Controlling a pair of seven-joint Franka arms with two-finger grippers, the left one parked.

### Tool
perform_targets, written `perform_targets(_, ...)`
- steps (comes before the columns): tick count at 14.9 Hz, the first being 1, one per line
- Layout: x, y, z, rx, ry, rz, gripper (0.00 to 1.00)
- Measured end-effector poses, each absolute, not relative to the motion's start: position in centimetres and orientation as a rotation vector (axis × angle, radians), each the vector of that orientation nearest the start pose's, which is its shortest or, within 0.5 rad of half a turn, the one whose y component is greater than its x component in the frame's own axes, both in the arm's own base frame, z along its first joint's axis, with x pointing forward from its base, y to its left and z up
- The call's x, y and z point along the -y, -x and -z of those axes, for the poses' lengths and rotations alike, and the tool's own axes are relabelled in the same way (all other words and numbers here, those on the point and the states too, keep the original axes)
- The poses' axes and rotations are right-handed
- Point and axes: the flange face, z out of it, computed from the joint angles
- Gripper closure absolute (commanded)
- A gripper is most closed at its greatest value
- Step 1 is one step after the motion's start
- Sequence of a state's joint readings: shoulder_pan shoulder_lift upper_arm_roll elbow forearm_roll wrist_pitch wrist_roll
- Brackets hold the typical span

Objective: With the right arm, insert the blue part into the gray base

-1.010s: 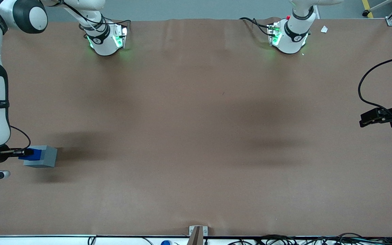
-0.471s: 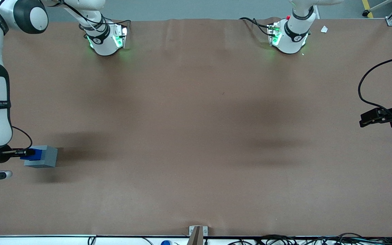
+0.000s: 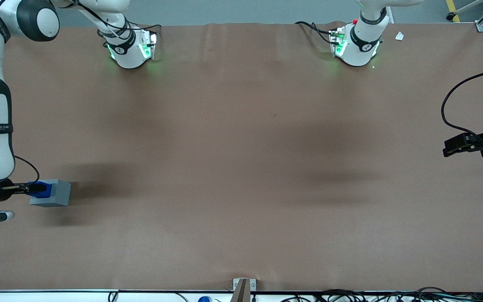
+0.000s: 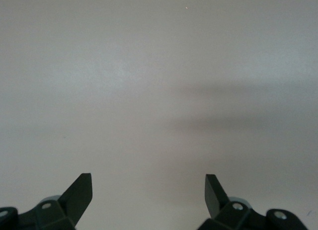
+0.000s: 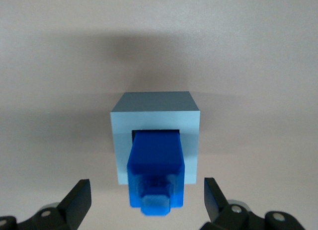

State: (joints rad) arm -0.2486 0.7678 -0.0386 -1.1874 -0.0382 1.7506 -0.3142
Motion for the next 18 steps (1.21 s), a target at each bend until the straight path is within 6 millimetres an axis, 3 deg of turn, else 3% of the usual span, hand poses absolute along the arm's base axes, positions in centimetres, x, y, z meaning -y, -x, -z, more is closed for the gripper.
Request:
perform_targets(2, 19.2, -70.2, -34.9, 0.078, 3.125, -0.300, 0.00)
perform_targets(4, 16.9, -70.3, -40.7, 0.066, 3.146, -0.212, 0.00)
perform_targets(7, 12.2, -68.4, -50.0, 0.063, 3.118, -0.128, 0.00)
perform_targets(10, 9.3, -65.8, -56.9, 0.004, 3.050, -0.047, 0.00)
perform_targets(14, 3.4, -62.5, -62.7, -0.016, 3.064, -0.022, 0.00)
perform_targets(16, 0.8, -60.6, -64.1, 0.019, 3.082, -0.025, 0.00)
perform_targets(18, -0.2, -58.7, -64.3, 0.040, 3.089, -0.040, 0.00)
